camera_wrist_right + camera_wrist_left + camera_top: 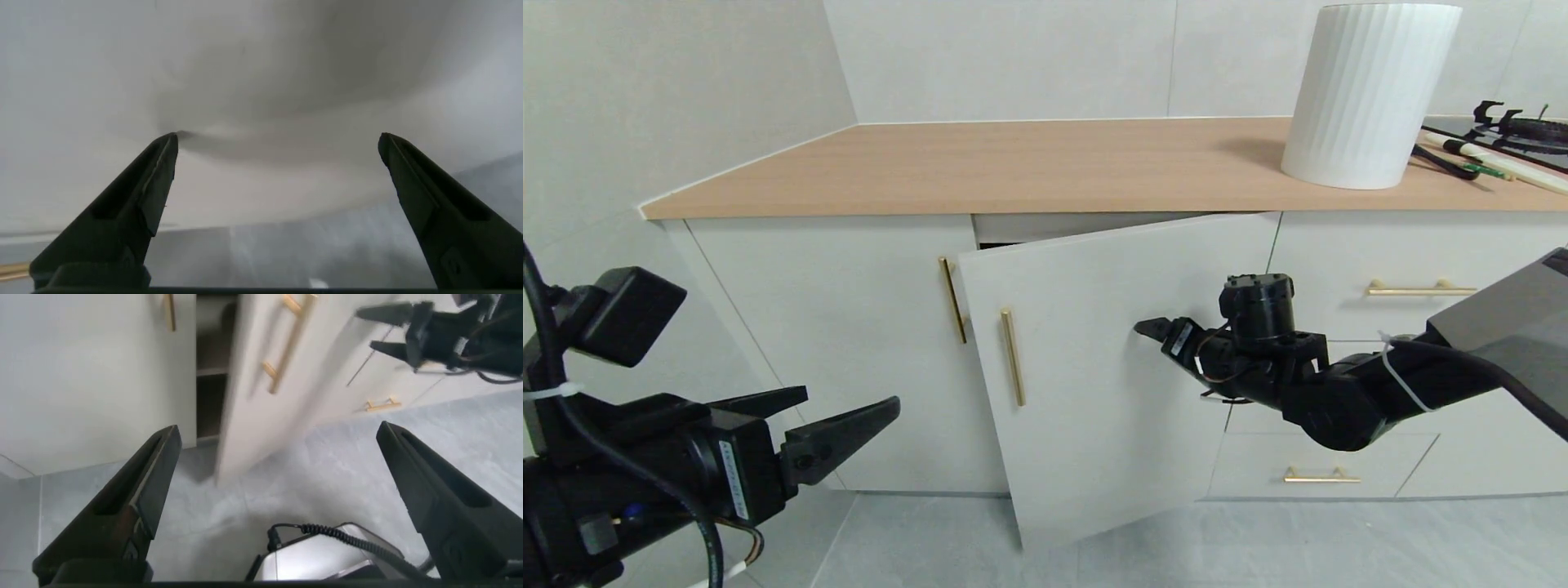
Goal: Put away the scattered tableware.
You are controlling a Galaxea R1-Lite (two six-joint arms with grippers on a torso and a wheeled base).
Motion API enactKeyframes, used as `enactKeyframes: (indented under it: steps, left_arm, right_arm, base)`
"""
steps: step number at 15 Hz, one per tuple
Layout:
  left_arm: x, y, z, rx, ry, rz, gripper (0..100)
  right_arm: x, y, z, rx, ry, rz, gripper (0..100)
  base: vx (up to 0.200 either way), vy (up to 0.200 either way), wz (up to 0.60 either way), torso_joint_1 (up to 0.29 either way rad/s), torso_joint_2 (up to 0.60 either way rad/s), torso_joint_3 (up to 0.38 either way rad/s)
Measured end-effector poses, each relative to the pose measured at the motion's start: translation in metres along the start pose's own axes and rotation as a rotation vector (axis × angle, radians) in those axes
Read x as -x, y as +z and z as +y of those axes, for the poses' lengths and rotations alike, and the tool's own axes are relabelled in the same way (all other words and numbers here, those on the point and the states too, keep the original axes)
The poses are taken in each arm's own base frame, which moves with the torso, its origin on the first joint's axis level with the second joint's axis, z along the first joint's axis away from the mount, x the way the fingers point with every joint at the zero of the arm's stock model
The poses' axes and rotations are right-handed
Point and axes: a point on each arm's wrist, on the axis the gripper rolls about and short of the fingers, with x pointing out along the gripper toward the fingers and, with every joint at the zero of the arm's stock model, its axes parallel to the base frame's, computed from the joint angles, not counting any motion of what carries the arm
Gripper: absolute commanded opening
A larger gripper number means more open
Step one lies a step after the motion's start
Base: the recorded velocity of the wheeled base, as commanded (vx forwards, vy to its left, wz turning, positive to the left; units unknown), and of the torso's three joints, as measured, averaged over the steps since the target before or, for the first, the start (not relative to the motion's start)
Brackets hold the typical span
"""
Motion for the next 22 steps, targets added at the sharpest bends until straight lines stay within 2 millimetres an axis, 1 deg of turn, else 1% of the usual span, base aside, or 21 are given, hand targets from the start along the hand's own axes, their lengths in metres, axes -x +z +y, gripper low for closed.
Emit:
enactKeyframes:
  steps: [6,12,18,22]
  left_arm:
    - [0.000,0.000,0.000,0.002,0.001,0.000,100]
    - [0.000,0.000,0.000,0.003,0.000,0.001,100]
    - [-0.001,-0.001,0.000,0.003,-0.001,0.006,100]
    - [-0.001,-0.001,0.000,0.003,0.000,0.007,100]
  right_arm:
    - [-0.024,0.004,0.001,-0.005,-0.096,-0.145,100]
    - [-0.040,0.005,-0.002,-0.019,-0.145,-0.213,100]
    - [-0.050,0.011,-0.009,-0.024,-0.191,-0.254,100]
    - [-0.049,0.013,-0.009,-0.026,-0.192,-0.257,100]
  base:
    - [0.000,0.000,0.00,0.000,0.00,0.000]
    - [0.000,0.000,0.00,0.000,0.00,0.000]
    - [0.000,0.000,0.00,0.000,0.00,0.000]
    - [0.000,0.000,0.00,0.000,0.00,0.000]
